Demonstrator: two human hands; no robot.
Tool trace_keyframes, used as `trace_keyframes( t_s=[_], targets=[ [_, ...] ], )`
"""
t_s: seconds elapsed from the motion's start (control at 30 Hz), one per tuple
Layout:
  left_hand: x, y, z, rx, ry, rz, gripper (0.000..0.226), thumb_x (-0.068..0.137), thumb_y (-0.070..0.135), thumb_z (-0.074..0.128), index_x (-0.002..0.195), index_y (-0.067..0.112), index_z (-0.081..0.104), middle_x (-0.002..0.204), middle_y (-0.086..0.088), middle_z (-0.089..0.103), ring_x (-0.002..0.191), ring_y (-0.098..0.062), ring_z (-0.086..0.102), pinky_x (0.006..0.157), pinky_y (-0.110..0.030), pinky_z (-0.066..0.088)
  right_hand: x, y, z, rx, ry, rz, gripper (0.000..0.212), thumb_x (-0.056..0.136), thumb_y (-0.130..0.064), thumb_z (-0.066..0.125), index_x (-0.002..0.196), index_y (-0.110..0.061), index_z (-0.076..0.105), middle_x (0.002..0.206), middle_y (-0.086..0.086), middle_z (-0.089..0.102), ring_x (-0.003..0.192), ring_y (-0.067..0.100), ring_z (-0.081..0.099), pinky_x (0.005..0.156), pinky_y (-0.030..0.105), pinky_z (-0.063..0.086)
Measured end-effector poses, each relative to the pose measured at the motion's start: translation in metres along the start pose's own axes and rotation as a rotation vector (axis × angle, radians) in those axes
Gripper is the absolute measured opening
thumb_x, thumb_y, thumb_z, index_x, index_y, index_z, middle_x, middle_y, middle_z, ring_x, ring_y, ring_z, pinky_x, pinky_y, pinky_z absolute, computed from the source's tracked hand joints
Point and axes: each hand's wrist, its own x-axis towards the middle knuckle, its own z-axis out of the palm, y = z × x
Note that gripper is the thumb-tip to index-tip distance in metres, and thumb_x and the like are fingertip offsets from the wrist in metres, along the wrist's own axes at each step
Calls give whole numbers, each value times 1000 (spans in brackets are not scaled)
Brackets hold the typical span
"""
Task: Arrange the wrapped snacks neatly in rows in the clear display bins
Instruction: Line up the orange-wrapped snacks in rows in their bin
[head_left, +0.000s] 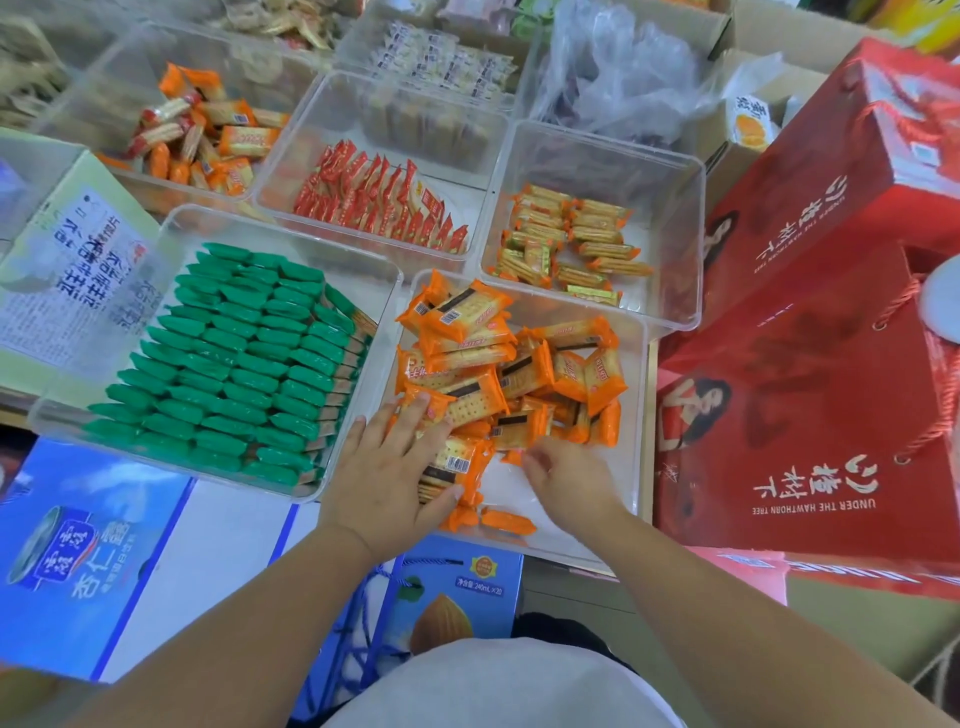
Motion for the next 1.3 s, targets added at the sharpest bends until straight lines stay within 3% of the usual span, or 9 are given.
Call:
trace_keyframes(
  t_s=[0.07,0.17,0.37,0.47,0.57,0.67,0.8,1.07,1.3],
  targets=[
    [0,0,0,-3,-5,-3,74,90,73,32,151,33,41,166,-3,25,148,-36,26,119,-60,24,9,2,-5,70,172,62,17,95,-37,60,109,-26,59,97,-7,59,81,15,58,61,26,41],
    [0,0,-1,-2,-13,-7,75,90,73,31,152,32,41,166,-3,24,149,-35,25,119,-60,23,25,-1,-3,4,54,56,42,97,-40,57,138,-33,49,122,1,48,103,22,56,80,33,46],
    [-1,0,-2,-3,-13,-8,75,90,73,31,152,32,40,166,-3,24,149,-35,25,120,-60,23,28,-11,1,-3,48,-17,23,100,-24,52,114,-24,71,121,4,56,104,25,59,77,32,48],
    [-1,0,-1,-4,-8,-3,74,90,73,32,151,32,41,166,-3,25,149,-35,26,119,-60,24,16,-6,-5,35,170,-86,21,97,-10,50,108,-25,59,110,-1,51,92,26,58,64,32,43],
    [-1,1,-1,-1,-1,-2,73,90,72,34,149,31,44,165,-4,28,147,-36,28,118,-60,26,-5,1,-11,144,204,-121,43,93,-6,56,119,-37,41,121,-5,54,93,24,60,66,36,48],
    [0,0,-1,3,-8,-3,73,90,73,34,149,31,45,165,-4,28,147,-36,28,117,-60,27,-19,10,-9,98,77,-127,68,92,-11,63,145,-38,31,127,-9,55,102,19,61,77,32,48],
    [-1,0,-1,11,-9,-3,74,90,72,33,149,29,45,164,-5,29,147,-37,30,117,-60,27,-22,16,0,-28,-107,-197,35,96,-18,62,131,-23,60,124,-1,59,113,19,56,89,24,42],
    [-1,2,-3,19,-19,-4,74,89,71,35,148,28,48,163,-7,30,144,-39,33,114,-61,32,-12,3,5,189,-461,-89,31,105,-28,45,132,-24,61,133,-6,59,123,15,53,97,27,42],
    [-1,3,-3,21,-15,2,73,89,69,38,147,27,49,163,-8,32,142,-40,36,112,-62,33,39,1,-9,-221,-84,-85,43,95,-9,55,137,-12,55,138,11,49,125,31,48,104,40,43]
  ],
)
